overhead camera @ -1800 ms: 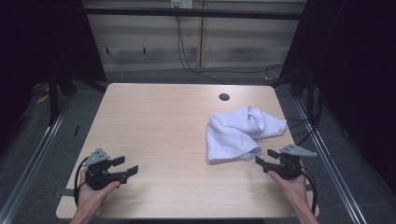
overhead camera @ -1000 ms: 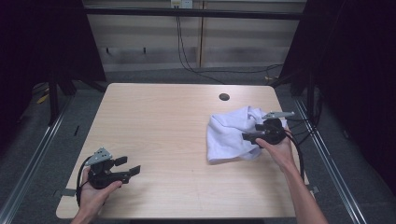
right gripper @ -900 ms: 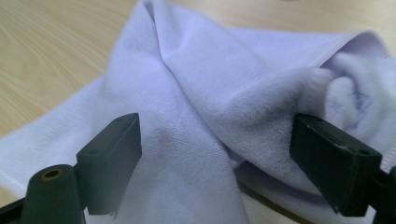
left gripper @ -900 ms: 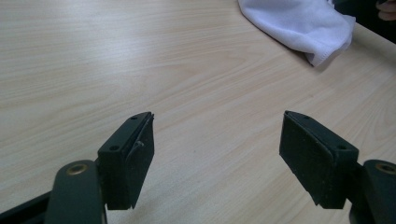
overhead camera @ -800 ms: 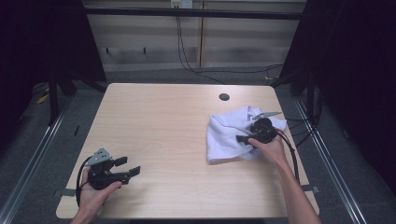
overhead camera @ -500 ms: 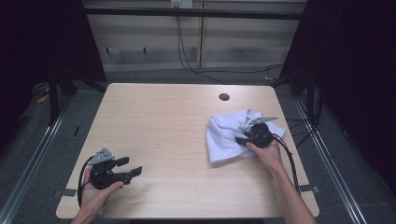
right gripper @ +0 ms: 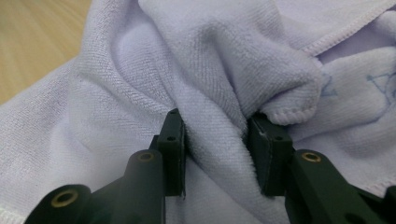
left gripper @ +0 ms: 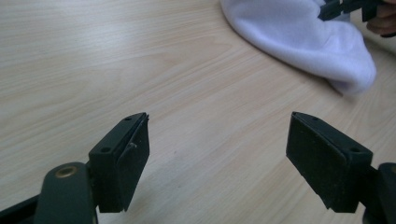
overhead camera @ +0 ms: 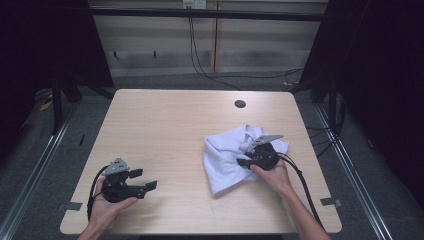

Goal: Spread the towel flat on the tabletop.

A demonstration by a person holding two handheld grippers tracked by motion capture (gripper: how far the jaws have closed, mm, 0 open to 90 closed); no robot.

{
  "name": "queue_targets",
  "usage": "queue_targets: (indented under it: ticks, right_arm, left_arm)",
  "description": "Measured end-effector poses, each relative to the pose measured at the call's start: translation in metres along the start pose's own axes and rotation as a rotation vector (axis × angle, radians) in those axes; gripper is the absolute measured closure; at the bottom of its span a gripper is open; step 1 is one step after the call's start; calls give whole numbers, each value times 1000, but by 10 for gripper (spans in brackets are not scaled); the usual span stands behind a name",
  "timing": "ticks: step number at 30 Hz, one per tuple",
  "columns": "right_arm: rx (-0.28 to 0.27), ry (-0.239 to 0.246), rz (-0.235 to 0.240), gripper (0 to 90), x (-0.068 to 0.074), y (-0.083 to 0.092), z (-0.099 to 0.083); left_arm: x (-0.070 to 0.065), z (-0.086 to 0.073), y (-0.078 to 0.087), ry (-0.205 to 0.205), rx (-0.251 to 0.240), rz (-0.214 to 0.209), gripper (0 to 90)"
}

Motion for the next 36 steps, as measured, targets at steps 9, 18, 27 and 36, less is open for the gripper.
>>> queue_targets:
  ticks: [9,18,27,36]
  right_arm:
    - [-6,89,101,601,47,-7,3]
    - [-1,163,184,561,110,-10,4]
    - [-71,157,222,415,114,16,15]
    - [-185,62,120,537,68,43,22]
  left_arm:
    - [-20,18,-4,-7,-47,-40,350]
    - [-43,38,-21,-39,-2,-141,438]
    - [-54,40,-54,-62,55,-184,528]
    - [-59,23,-72,-96,155,-213,763]
Point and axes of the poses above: each handheld gripper's, and its own axes: y roughly backward along the jaws, z roughly out of its top, x roughly to its left, the point moved 5 cm from there along -y, roughly forward along the jaws, and after that the axes turned 8 degrees about y, right-handed, at the moved point
